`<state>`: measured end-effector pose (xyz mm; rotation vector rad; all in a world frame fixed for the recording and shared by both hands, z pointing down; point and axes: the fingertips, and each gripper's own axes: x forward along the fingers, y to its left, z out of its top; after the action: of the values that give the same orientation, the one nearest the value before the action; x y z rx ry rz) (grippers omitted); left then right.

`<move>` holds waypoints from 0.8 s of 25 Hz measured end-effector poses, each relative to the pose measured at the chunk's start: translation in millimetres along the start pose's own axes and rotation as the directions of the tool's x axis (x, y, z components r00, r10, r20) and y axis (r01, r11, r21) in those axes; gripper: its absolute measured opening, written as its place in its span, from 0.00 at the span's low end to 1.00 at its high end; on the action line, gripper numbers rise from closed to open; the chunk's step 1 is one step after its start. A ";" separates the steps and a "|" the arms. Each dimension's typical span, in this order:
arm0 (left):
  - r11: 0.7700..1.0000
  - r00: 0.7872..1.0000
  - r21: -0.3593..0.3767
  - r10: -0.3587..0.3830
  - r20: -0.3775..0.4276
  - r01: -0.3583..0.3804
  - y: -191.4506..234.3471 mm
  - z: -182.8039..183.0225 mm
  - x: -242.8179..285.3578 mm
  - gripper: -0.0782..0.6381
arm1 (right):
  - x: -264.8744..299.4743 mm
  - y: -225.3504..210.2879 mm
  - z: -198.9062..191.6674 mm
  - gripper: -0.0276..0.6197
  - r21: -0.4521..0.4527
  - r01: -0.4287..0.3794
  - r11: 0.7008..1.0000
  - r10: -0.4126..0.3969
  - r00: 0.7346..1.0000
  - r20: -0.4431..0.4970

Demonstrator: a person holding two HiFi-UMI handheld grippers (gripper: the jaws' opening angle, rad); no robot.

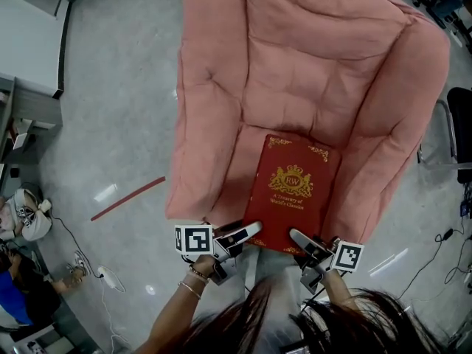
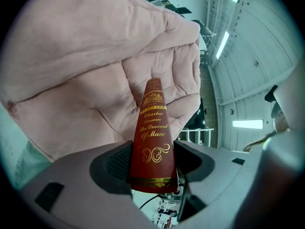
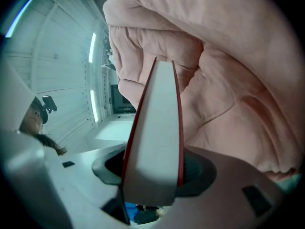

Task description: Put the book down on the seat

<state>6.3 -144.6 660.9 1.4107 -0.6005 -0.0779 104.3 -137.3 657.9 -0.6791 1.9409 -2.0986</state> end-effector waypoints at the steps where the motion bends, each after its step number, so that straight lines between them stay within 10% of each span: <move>1: 1.000 1.000 -0.003 0.002 0.005 -0.002 2.0 -0.7 1.0 0.47 | -0.4 -2.5 0.2 0.45 0.002 0.002 1.000 -0.002 1.000 -0.003; 20: 0.994 0.998 -0.104 0.028 0.054 -0.022 34.8 -1.0 18.9 0.47 | 5.2 -37.9 11.1 0.45 0.038 0.036 0.999 -0.034 0.998 -0.056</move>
<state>12.5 -144.8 700.0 1.3035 -0.6511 -0.1275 110.9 -145.1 696.3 -0.6593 1.9248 -2.1920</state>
